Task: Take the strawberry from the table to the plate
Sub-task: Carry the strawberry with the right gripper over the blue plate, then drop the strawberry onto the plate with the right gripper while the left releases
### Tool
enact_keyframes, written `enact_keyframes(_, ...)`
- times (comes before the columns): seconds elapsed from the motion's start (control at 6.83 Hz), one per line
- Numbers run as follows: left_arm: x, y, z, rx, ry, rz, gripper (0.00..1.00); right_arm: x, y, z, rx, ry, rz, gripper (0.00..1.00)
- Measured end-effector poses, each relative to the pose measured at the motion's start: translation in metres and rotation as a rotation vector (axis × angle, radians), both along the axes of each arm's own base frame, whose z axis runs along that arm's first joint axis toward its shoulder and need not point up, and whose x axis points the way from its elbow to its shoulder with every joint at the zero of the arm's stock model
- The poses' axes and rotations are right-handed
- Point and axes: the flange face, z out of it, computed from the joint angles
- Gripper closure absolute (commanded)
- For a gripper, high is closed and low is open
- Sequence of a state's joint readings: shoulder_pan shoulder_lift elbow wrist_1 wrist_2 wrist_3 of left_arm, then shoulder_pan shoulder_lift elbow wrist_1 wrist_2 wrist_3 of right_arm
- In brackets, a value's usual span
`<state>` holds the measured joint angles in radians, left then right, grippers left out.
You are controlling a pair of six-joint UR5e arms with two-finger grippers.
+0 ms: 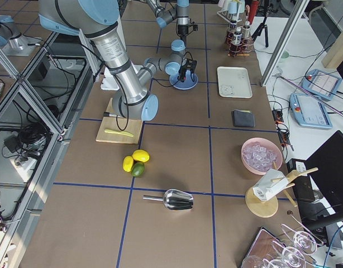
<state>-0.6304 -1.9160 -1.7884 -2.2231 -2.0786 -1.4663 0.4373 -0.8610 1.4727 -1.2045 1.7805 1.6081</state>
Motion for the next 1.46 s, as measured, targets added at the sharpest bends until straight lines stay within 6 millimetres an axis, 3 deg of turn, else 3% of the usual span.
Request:
enact_keyframes(0.59, 0.0017, -0.0015, 0.0028, 0.003, -0.008, -0.017, 0.0, 0.0003, -0.0012, 0.0028, 0.007, 0.009, 0.009, 1.0)
enact_keyframes(0.73, 0.0019, -0.0015, 0.0032, 0.003, -0.009, -0.017, 0.0, 0.0001, -0.0013, 0.0027, 0.004, 0.013, 0.01, 0.89)
enact_keyframes(0.88, 0.002, -0.0016, 0.0034, 0.003, -0.009, -0.017, 0.0, -0.0002, -0.0016, 0.0013, -0.004, 0.024, 0.012, 0.01)
enact_keyframes(1.46, 0.0018, -0.0014, 0.0032, 0.003, -0.008, -0.017, 0.0, 0.0014, -0.0021, -0.0019, -0.017, 0.063, 0.023, 0.0)
